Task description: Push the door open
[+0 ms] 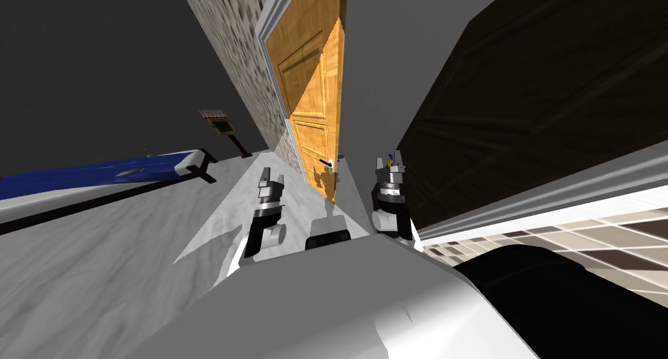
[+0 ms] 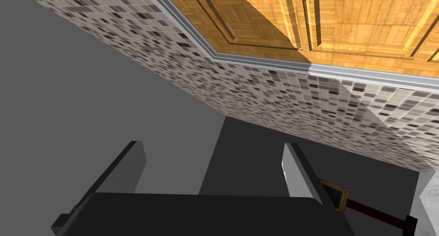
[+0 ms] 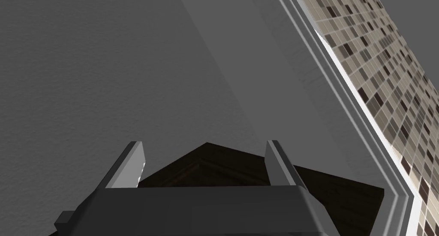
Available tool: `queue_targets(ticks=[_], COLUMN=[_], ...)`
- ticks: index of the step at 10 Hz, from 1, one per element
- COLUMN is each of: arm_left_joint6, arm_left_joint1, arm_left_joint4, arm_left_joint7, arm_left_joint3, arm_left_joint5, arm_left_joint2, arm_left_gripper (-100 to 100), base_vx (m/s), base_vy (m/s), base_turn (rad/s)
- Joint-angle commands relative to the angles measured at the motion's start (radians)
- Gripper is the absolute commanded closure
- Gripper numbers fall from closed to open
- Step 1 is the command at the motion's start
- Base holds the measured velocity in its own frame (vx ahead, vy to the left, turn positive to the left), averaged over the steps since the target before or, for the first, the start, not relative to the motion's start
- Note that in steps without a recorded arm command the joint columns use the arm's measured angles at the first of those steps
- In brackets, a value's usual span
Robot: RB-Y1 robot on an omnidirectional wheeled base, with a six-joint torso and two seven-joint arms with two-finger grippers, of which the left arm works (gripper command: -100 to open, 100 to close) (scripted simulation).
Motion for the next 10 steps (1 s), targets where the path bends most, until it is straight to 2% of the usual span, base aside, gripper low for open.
queue_targets(ticks=[1,10], arm_left_joint6=[0.003,0.029], arm_left_joint1=[-0.019,-0.115], arm_left_joint4=[0.045,0.246], arm_left_joint7=[0.011,0.038], arm_left_joint3=[-0.017,-0.126], arm_left_joint5=[0.004,0.003], arm_left_joint2=[0.016,0.053], arm_left_gripper=[-100,-100], base_vx=[0.149,0.086], base_vy=[0.098,0.074], base_turn=[-0.169,-0.13])
